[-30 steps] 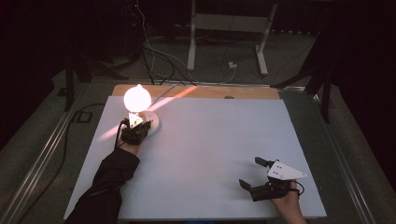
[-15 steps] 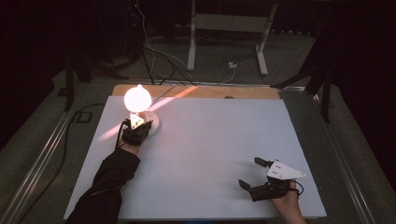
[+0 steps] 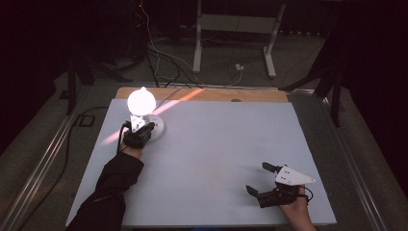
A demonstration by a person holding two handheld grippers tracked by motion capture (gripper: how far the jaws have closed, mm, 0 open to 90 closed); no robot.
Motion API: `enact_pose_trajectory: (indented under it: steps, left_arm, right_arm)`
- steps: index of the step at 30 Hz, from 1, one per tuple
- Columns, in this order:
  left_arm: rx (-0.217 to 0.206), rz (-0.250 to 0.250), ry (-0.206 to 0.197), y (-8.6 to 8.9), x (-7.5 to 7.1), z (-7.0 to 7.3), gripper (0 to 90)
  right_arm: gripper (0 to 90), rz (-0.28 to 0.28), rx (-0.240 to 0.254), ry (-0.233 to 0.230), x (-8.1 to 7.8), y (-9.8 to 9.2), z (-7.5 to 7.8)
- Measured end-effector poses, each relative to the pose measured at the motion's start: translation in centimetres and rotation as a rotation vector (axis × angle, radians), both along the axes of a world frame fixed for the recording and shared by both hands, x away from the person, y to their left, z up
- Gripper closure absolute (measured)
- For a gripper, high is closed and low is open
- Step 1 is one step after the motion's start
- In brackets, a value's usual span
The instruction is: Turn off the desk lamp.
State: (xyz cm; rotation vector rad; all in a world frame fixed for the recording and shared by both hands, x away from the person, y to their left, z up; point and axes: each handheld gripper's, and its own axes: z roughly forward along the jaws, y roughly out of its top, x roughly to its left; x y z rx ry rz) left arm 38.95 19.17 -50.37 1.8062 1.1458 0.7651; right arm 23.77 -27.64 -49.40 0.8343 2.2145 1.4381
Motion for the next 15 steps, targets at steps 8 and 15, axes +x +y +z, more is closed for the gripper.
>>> enact_pose_trajectory:
  steps: [8, 15]
  left_arm:
    - [-0.003, 0.002, -0.006, -0.16, -0.16, 0.16, 90.0]
    - [-0.004, -0.004, -0.005, -0.28, -0.20, 0.21, 90.0]
  right_arm:
    - [0.0, 0.005, -0.005, 0.001, -0.02, 0.08, -0.02]
    - [0.0, 0.008, -0.004, 0.003, -0.02, 0.07, -0.04]
